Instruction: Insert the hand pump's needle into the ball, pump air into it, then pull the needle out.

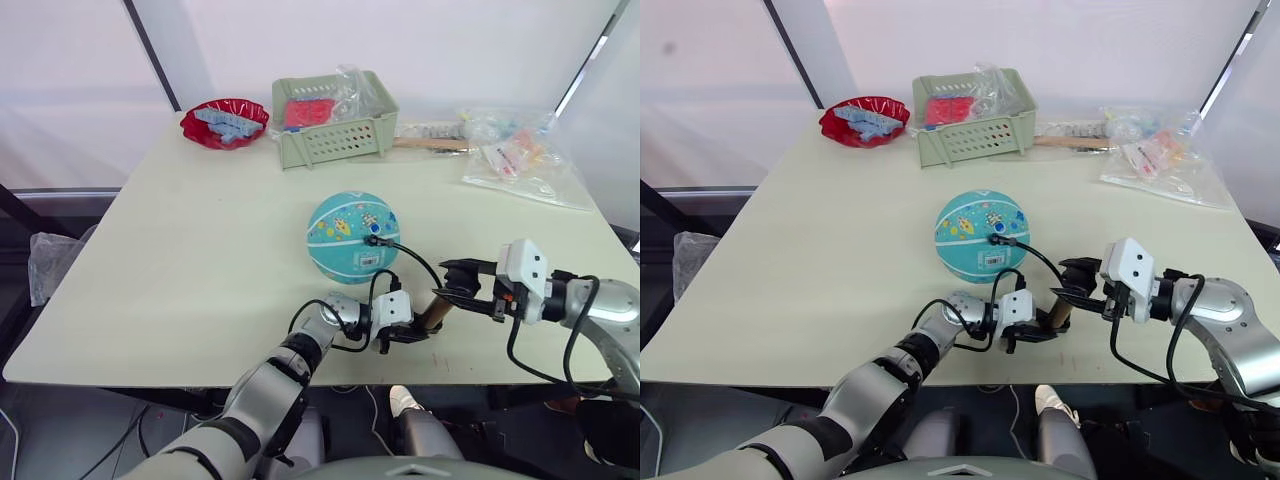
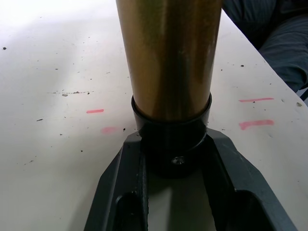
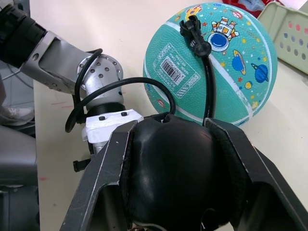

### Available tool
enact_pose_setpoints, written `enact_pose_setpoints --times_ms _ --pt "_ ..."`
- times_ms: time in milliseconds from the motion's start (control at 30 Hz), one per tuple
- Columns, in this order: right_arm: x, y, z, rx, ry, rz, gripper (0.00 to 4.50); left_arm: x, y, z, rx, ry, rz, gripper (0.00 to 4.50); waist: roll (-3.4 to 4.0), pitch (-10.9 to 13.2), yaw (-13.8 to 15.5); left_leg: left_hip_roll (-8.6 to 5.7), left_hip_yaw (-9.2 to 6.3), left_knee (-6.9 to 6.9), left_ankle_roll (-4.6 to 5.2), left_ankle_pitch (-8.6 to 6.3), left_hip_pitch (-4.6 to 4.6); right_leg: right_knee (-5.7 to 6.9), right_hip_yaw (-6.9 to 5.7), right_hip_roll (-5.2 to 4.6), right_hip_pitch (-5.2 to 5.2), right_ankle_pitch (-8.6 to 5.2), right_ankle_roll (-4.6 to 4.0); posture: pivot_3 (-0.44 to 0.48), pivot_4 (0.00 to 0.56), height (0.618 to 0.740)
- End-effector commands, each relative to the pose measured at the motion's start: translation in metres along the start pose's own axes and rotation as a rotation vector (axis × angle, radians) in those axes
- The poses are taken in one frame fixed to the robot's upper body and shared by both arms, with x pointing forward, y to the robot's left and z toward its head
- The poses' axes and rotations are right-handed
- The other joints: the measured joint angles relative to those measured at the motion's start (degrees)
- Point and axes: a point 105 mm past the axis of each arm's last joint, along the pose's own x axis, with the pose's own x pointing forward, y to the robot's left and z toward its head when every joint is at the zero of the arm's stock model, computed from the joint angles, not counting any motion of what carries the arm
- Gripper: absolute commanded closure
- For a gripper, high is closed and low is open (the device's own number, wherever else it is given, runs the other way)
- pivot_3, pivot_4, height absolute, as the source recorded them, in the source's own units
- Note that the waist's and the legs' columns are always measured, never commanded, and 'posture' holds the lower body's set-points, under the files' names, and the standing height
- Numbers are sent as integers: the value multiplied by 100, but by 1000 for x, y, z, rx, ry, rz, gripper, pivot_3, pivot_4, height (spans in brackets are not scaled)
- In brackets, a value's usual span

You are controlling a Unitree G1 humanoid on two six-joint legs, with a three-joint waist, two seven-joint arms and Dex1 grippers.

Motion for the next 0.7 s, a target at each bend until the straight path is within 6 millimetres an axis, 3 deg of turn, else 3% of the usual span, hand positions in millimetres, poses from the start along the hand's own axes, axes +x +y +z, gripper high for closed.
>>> enact_pose_setpoints --times_ms 33,100,200,300,500,700 --pt "-12 -12 -1 5 53 -41 2845 -7 -34 -46 -120 157 -96 3419 13 15 7 -1 0 0 0 0 -1 -1 0 -2 0 0 0 0 150 736" --pt "-19 -17 18 -23 31 -35 2845 -7 -34 -46 -121 157 -98 3419 30 26 29 -3 0 -1 0 0 -9 -3 -1 -4 -7 0 0 0 150 736" --pt "-35 -25 64 -71 -32 -25 2845 -6 -35 -46 -122 156 -100 3419 76 72 75 -10 3 -2 0 0 -23 -6 -2 1 -15 0 1 0 150 736" --pt "-46 -27 92 -86 -55 -15 2845 -5 -36 -46 -122 155 -103 3419 99 93 110 -18 10 0 0 0 -46 -8 3 4 -36 1 3 0 150 736" --pt "-69 -32 133 -129 -74 -25 2845 -4 -37 -46 -120 153 -105 3419 120 89 112 -17 3 3 1 1 -89 -11 -3 6 -75 2 4 0 150 736" --pt "-86 -33 158 -140 -85 -33 2845 -3 -37 -46 -119 154 -105 3419 125 88 113 -16 1 4 1 1 -97 -11 -4 7 -83 2 4 0 150 736"
